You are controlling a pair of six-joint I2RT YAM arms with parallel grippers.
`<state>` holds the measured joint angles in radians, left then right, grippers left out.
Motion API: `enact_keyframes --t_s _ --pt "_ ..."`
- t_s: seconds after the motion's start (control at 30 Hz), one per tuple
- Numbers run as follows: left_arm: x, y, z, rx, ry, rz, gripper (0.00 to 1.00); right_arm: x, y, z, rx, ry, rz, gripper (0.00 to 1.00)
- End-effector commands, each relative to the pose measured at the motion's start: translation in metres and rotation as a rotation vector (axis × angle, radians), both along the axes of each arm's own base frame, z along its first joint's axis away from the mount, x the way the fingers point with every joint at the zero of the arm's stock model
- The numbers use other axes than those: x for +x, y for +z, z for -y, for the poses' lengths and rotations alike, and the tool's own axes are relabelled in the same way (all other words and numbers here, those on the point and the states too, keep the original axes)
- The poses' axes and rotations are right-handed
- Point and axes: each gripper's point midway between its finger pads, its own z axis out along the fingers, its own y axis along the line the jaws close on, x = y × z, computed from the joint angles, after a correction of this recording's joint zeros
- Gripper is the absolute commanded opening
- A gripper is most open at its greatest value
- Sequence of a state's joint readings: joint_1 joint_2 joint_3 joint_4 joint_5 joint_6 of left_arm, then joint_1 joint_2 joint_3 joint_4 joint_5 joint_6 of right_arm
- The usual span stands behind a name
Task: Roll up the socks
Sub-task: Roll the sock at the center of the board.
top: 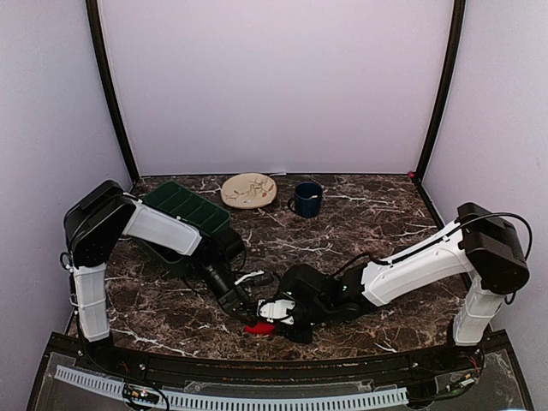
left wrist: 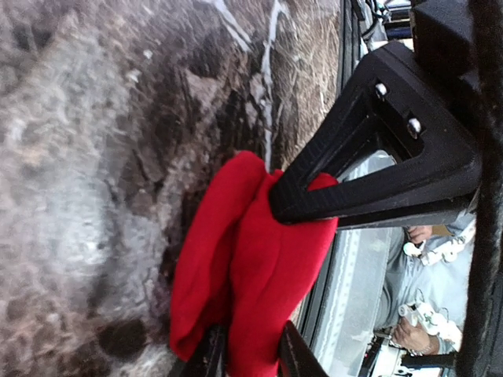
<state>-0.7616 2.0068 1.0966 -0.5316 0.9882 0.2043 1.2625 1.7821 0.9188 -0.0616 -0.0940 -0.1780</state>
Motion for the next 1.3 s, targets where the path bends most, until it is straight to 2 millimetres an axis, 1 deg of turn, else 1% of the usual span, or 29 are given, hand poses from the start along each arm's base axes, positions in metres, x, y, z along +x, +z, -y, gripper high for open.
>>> enact_keyframes --t_s 0.0,0.2,0.33,0.43,0.67,0.77,0.8,0.9,0.97,1.03,1.17,1.23,1.27 --pt "0.01 0.01 -0.003 0.001 0.026 0.062 0.23 -0.006 -0.012 0.008 -0.046 -0.004 -0.08 0.02" --pt "0.005 0.009 -0.009 0.016 0.022 0.055 0.24 -0.002 -0.011 0.011 -0.037 -0.035 -0.117 0.02" --pt "0.007 0.011 -0.013 0.024 0.04 0.074 0.24 -0.001 -0.012 0.012 -0.036 -0.042 -0.135 0.02" --pt "0.013 0.015 -0.016 0.03 0.068 0.108 0.24 -0.001 -0.013 0.011 -0.039 -0.039 -0.15 0.02" --pt "0.038 0.024 -0.02 0.035 0.151 0.235 0.26 -0.001 -0.018 0.012 -0.055 -0.043 -0.203 0.02" --pt "0.046 0.028 -0.02 0.023 0.17 0.304 0.26 -0.001 -0.019 0.011 -0.059 -0.047 -0.234 0.02" --pt "0.048 0.026 -0.023 0.035 0.185 0.333 0.27 -0.001 -0.019 0.012 -0.062 -0.049 -0.244 0.02" --pt "0.058 0.03 -0.027 0.036 0.232 0.416 0.28 -0.001 -0.02 0.014 -0.068 -0.053 -0.285 0.02" --pt "0.063 0.037 -0.028 0.011 0.263 0.473 0.3 -0.002 -0.021 0.015 -0.072 -0.055 -0.318 0.02" --pt "0.069 0.05 -0.028 -0.04 0.303 0.554 0.34 -0.003 -0.022 0.015 -0.079 -0.056 -0.35 0.02" --pt "0.068 0.06 -0.03 -0.088 0.326 0.681 0.38 -0.003 -0.021 0.015 -0.078 -0.059 -0.421 0.02" --pt "0.064 0.063 -0.028 -0.11 0.316 0.735 0.38 -0.005 -0.02 0.014 -0.077 -0.057 -0.46 0.02" --pt "0.058 0.062 -0.027 -0.118 0.299 0.754 0.39 -0.005 -0.019 0.014 -0.078 -0.057 -0.48 0.02"
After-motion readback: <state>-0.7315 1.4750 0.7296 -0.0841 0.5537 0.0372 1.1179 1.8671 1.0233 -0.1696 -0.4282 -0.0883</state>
